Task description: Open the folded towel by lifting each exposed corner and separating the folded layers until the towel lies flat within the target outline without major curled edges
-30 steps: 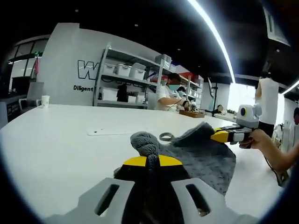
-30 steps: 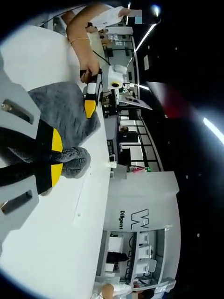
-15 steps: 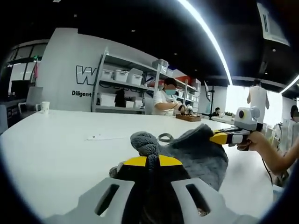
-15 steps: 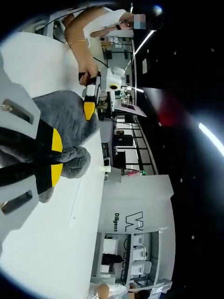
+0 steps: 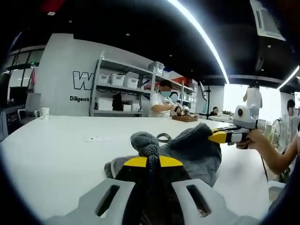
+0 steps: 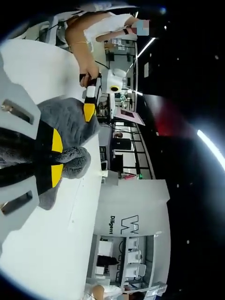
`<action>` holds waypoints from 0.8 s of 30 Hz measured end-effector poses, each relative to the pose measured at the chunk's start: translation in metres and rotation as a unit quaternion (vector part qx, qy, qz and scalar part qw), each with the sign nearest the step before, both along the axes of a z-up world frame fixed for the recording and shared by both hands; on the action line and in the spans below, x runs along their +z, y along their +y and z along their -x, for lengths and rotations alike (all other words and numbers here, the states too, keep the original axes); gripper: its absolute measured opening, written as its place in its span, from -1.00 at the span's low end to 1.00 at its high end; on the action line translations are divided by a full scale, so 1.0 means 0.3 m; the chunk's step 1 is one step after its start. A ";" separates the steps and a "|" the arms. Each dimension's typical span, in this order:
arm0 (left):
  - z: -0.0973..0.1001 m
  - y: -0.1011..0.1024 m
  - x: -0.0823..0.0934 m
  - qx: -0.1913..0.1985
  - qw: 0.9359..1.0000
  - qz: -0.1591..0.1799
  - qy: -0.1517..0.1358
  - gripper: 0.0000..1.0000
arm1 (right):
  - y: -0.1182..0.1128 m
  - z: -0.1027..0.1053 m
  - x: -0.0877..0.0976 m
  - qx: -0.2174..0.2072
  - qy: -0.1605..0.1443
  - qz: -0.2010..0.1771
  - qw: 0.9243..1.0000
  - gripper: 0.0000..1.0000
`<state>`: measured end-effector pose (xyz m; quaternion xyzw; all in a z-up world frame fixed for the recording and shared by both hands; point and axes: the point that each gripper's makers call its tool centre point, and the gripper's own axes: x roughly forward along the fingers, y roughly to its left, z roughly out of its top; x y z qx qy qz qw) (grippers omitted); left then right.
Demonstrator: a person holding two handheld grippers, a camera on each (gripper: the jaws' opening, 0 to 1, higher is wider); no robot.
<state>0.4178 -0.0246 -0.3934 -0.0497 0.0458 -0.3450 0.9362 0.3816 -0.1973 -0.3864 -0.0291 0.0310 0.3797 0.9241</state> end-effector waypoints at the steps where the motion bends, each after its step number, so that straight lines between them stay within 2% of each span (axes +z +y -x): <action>1: 0.005 0.001 -0.002 0.000 1.000 0.002 0.001 -0.92 | -0.002 0.007 -0.004 -0.001 0.002 -0.003 1.000 -1.00; 11: 0.074 0.024 -0.039 0.004 1.000 0.013 0.007 -0.91 | -0.007 0.077 -0.025 -0.002 0.004 -0.012 1.000 -1.00; 15: 0.109 0.026 -0.044 0.004 1.000 0.014 0.000 -0.91 | -0.009 0.113 -0.033 -0.003 -0.003 -0.010 1.000 -1.00; 24: 0.173 0.028 -0.047 0.010 1.000 0.028 -0.007 -0.91 | -0.020 0.156 -0.044 -0.010 0.003 -0.025 1.000 -1.00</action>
